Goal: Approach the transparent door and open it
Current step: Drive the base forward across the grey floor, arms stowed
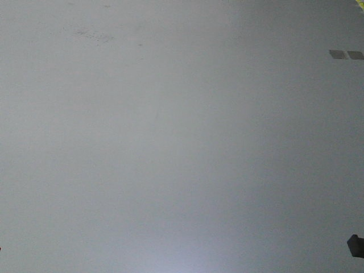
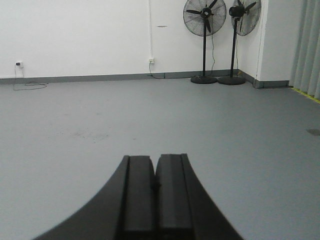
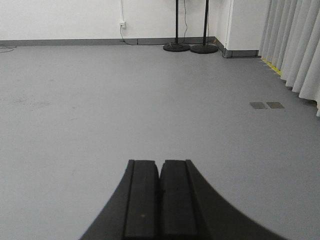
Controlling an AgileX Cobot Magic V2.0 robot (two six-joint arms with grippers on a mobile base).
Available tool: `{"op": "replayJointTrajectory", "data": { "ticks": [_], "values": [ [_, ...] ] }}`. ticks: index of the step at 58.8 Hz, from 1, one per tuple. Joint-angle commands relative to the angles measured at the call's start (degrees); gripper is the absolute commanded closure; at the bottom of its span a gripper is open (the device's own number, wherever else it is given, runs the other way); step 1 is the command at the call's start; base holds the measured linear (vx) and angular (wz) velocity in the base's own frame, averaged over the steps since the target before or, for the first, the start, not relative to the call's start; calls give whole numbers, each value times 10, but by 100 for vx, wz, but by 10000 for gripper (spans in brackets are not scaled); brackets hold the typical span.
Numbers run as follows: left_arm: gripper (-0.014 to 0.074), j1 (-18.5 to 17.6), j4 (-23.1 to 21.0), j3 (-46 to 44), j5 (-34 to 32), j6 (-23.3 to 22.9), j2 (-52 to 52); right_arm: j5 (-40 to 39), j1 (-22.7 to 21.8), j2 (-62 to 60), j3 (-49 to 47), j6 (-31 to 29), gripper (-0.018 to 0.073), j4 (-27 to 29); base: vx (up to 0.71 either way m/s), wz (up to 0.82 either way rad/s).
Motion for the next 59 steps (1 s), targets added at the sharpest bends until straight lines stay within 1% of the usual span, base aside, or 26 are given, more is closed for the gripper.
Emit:
{"op": "replayJointTrajectory", "data": {
  "ticks": [1, 34, 59],
  "values": [
    [602, -2, -1, 18, -45, -5, -6, -49, 1, -8, 6, -3, 567, -3, 17, 10],
    [602, -2, -1, 18, -45, -5, -6, -49, 1, -8, 6, -3, 567, -3, 23, 10],
    [602, -2, -1, 18, -45, -5, -6, -49, 1, -8, 6, -3, 567, -3, 37, 18]
  ]
}}
